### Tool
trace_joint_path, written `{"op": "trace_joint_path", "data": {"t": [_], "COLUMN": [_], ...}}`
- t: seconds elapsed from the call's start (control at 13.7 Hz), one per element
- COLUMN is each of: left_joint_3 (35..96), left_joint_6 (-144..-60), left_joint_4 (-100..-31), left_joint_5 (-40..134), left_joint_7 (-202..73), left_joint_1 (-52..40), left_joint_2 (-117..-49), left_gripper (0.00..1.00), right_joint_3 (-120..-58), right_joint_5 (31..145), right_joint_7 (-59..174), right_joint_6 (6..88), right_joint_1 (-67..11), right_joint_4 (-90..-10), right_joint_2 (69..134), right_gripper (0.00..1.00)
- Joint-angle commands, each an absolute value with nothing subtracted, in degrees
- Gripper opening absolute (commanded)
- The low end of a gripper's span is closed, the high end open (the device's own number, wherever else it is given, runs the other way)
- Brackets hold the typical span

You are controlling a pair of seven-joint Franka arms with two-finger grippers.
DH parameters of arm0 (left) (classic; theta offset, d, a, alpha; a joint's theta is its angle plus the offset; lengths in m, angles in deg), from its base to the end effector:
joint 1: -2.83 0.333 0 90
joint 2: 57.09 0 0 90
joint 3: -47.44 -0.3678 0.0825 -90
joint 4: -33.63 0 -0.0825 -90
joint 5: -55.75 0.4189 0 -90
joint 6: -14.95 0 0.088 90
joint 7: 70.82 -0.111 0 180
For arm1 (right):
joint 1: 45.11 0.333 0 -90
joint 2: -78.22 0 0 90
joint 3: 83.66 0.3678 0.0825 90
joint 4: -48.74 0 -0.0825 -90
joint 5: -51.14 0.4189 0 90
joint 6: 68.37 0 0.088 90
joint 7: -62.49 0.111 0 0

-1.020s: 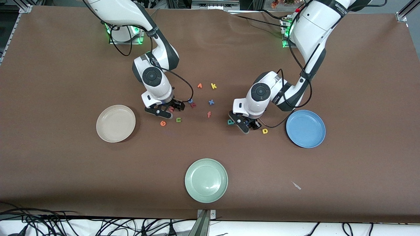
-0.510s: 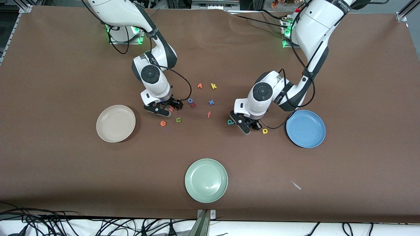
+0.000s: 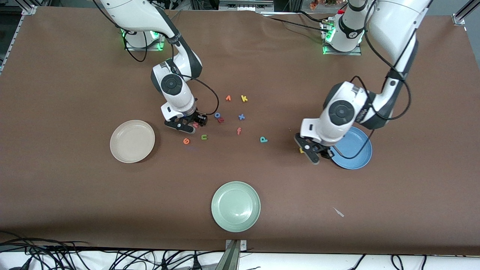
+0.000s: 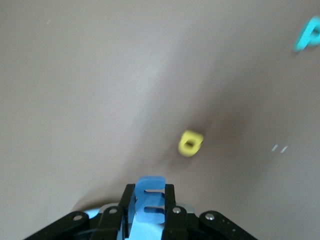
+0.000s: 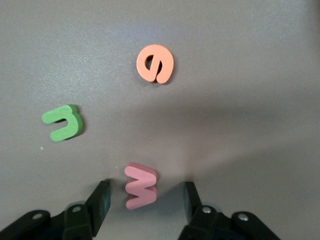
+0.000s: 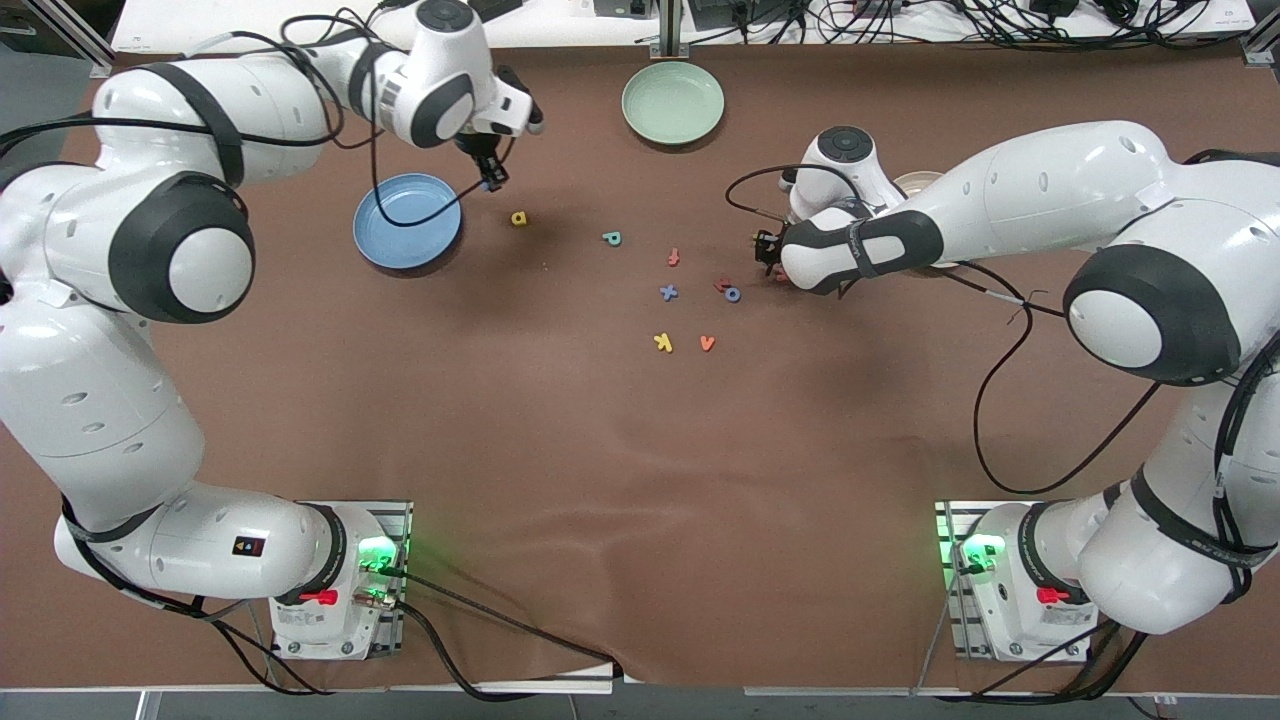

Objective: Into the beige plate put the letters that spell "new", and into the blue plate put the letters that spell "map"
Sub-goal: 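Drop E in blue plate with the left gripper while the right gripper drops w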

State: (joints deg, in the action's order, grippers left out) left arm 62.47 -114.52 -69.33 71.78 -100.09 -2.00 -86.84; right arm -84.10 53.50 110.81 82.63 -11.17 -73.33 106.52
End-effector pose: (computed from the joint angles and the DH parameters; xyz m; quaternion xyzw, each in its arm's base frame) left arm 0.6675 -0.2144 0.2827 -0.8746 0.4827 0.0188 0.0401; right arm 0.5134 0.3387 0.1844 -0.9892 0.1463 0.0012 0.0099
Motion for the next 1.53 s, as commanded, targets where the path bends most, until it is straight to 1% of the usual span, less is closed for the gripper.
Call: {"op": "trace_joint_path", "data": {"t": [0.0,0.15,0.22,0.36,0.44,0.51,0.58,0.66,0.73,0.8,0.87,0.95,1.09,1.24,1.31,1.46], "left_joint_3": [63.1,63.0,63.0,63.0,63.0,63.0,63.1,63.0,63.0,63.0,63.1,63.0,63.2,63.4,64.6,66.3], "left_joint_6": [-112.6,-112.4,-112.4,-112.4,-113.0,-113.1,-113.3,-115.9,-119.0,-119.8,-119.4,-119.3,-116.6,-112.7,-110.2,-105.3], "left_joint_4": [-69.7,-69.7,-69.8,-70.9,-73.1,-74.5,-75.6,-77.2,-79.2,-79.5,-79.3,-79.2,-77.8,-75.5,-74.3,-71.5], "left_joint_5": [73.0,73.0,73.0,73.0,73.0,73.0,73.0,73.0,73.0,73.0,73.0,73.1,73.0,72.9,72.5,71.3], "left_joint_7": [-106.6,-112.5,-114.8,-114.3,-112.9,-111.4,-111.2,-111.1,-111.1,-111.1,-110.8,-111.5,-110.6,-109.9,-108.7,-103.5], "left_joint_1": [2.1,6.8,8.9,10.0,10.0,11.1,12.4,12.8,13.4,13.4,13.5,13.6,13.2,12.9,12.9,12.9], "left_joint_2": [-85.3,-85.3,-85.8,-87.1,-87.2,-86.8,-86.8,-86.9,-86.9,-86.9,-86.3,-85.4,-84.2,-83.0,-82.7,-82.6], "left_gripper": [0.0,0.0,0.0,0.0,0.0,0.0,0.03,0.05,0.11,0.41,0.88,1.0,1.0,1.0,1.0,1.0], "right_joint_3": [-84.0,-84.0,-84.0,-84.4,-85.1,-87.2,-88.7,-90.8,-92.4,-94.4,-96.4,-98.6,-103.0,-106.3,-107.6,-109.6], "right_joint_5": [53.0,53.0,53.0,53.1,53.1,53.1,53.2,53.4,53.5,53.5,53.5,53.4,53.5,53.4,53.4,53.5], "right_joint_7": [110.8,110.8,110.7,108.6,107.0,103.5,99.5,95.9,92.2,87.5,82.4,77.7,70.0,65.1,63.0,59.3], "right_joint_6": [84.1,84.1,84.0,83.6,82.4,78.7,73.6,68.6,64.7,61.8,59.1,56.9,55.3,57.7,60.8,69.0], "right_joint_1": [-11.1,-11.1,-11.1,-11.1,-11.4,-11.4,-11.4,-11.4,-11.4,-11.4,-11.4,-11.4,-11.4,-11.4,-11.4,-11.4], "right_joint_4": [-74.0,-74.0,-74.0,-73.6,-73.4,-72.6,-71.1,-69.6,-68.9,-68.9,-69.3,-69.6,-72.3,-77.7,-81.0,-86.5], "right_joint_2": [106.6,106.6,106.6,105.8,104.5,103.0,101.5,99.9,98.0,95.7,94.0,92.4,89.2,85.9,84.6,84.2], "right_gripper": [0.47,0.27,0.22,0.21,0.21,0.21,0.21,0.21,0.21,0.22,0.22,0.22,0.22,0.23,0.23,0.24]}}
